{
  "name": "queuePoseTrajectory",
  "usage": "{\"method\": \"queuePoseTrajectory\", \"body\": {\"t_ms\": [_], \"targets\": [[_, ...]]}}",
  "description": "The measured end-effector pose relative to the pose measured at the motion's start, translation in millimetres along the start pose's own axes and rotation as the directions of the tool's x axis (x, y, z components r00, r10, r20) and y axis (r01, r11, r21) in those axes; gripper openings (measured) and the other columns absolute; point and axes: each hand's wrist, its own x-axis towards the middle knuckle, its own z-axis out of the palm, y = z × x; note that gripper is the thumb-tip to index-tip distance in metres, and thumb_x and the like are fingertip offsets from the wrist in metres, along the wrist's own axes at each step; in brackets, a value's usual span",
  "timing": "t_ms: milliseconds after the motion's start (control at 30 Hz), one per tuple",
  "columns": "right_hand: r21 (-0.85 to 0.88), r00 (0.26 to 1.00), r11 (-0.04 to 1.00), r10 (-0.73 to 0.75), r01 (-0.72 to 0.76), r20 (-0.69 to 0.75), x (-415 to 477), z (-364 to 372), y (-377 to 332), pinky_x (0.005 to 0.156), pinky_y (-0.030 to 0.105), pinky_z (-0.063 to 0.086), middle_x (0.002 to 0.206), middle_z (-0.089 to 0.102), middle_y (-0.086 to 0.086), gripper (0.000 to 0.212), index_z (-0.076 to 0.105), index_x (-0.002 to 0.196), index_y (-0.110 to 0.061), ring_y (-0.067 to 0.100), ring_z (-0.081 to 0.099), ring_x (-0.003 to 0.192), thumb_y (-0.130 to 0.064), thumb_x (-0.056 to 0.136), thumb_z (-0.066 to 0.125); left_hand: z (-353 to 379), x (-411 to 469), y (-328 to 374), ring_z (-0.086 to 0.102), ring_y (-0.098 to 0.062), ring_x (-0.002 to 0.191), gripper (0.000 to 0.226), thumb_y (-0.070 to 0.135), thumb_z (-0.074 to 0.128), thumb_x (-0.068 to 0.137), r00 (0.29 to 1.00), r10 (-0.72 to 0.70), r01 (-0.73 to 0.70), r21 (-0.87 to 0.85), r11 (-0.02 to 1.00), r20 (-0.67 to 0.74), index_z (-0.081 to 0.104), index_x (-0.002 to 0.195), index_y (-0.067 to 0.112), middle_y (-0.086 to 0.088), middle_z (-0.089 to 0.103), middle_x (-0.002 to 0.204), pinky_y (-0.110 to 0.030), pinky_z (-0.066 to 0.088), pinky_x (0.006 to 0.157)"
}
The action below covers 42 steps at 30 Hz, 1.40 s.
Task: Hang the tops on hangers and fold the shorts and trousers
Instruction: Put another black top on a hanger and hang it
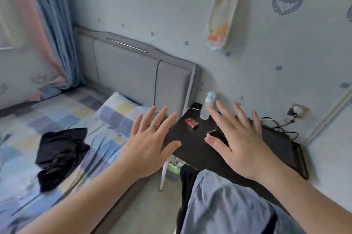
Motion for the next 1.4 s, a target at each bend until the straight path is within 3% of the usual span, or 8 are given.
{"method": "queuePoseTrajectory", "body": {"t_ms": [200,433,567,700,900,1033,1267,1400], "targets": [[0.244,0.95,0.95,-0.246,0.197,0.194,53.9,105.1,-115.7,0.118,0.042,-0.022,0.162,-0.017,-0.03,0.074,-0.016,0.148,-0.059,0.001,-0.026,0.148,-0.086,0.08,-0.002,-1.2,-107.0,-111.8,-0.023,-0.008,0.15,0.079,0.084,0.002,0.084,0.884,-0.464,0.467,-0.033,0.884,0.056,-0.006,0.154,0.05,0.018,-0.012,0.165,-0.039,-0.012,0.121],[0.423,0.817,0.858,-0.453,0.291,0.356,111.3,193.2,-224.5,0.119,0.043,-0.018,0.16,-0.015,-0.033,0.071,-0.017,0.138,-0.071,-0.003,-0.025,0.146,-0.092,0.071,-0.007,7.5,-189.2,-203.6,-0.018,-0.007,0.151,0.079,0.081,0.01,0.084,0.644,-0.753,0.764,-0.068,0.642,0.136,-0.001,0.155,0.049,0.019,-0.009,0.166,-0.042,-0.004,0.122],[0.467,0.725,0.82,-0.538,0.331,0.43,156.3,225.6,-279.4,0.12,0.047,-0.015,0.161,-0.012,-0.031,0.072,-0.014,0.139,-0.069,0.002,-0.019,0.149,-0.092,0.071,-0.008,4.5,-205.0,-259.9,-0.012,-0.01,0.153,0.084,0.084,0.007,0.081,0.538,-0.834,0.843,-0.051,0.536,0.124,0.003,0.156,0.047,0.018,-0.004,0.166,-0.044,0.002,0.123],[0.479,0.653,0.79,-0.598,0.382,0.465,205.4,253.3,-328.8,0.12,0.047,-0.01,0.164,-0.008,-0.026,0.082,-0.007,0.152,-0.055,0.005,-0.014,0.151,-0.084,0.076,0.001,3.5,-211.0,-316.8,-0.007,-0.011,0.153,0.073,0.076,0.021,0.093,0.441,-0.889,0.897,-0.064,0.437,0.121,0.009,0.157,0.043,0.014,0.003,0.167,-0.044,0.007,0.122],[0.543,0.518,0.705,-0.706,0.456,0.482,273.6,297.1,-406.9,0.12,0.046,-0.01,0.164,-0.004,-0.027,0.083,-0.003,0.152,-0.055,0.003,-0.012,0.151,-0.085,0.075,0.002,9.2,-220.5,-395.9,0.001,-0.015,0.154,0.068,0.067,0.03,0.098,0.262,-0.963,0.962,-0.095,0.255,0.068,0.015,0.158,0.039,0.011,0.01,0.167,-0.044,0.01,0.121],[0.573,0.441,0.654,-0.756,0.493,0.484,301.8,318.7,-460.1,0.12,0.042,-0.011,0.164,-0.001,-0.026,0.073,0.001,0.154,-0.053,0.003,-0.011,0.151,-0.077,0.086,0.013,11.3,-241.5,-437.3,0.005,-0.015,0.153,0.072,0.072,0.027,0.094,0.16,-0.986,0.981,-0.116,0.153,0.051,0.019,0.157,0.039,0.01,0.015,0.166,-0.043,0.011,0.12],[0.568,0.386,0.604,-0.796,0.56,0.466,326.4,366.0,-557.2,0.121,0.045,-0.009,0.165,0.0,-0.023,0.071,0.001,0.156,-0.048,0.006,-0.009,0.152,-0.071,0.091,0.018,10.7,-306.7,-524.5,0.007,-0.017,0.153,0.066,0.064,0.033,0.098,0.031,-0.999,0.991,-0.13,0.027,0.028,0.025,0.156,0.036,0.008,0.021,0.165,-0.044,0.012,0.12],[0.539,0.38,0.571,-0.819,0.619,0.43,310.2,405.4,-648.6,0.121,0.049,-0.008,0.166,-0.006,-0.02,0.08,-0.006,0.155,-0.049,0.011,-0.012,0.153,-0.079,0.081,0.002,-0.2,-378.5,-595.2,0.009,-0.017,0.153,0.063,0.06,0.036,0.099,0.006,-0.999,0.996,-0.094,0.002,0.033,0.027,0.156,0.034,0.008,0.023,0.164,-0.044,0.014,0.119]]}}
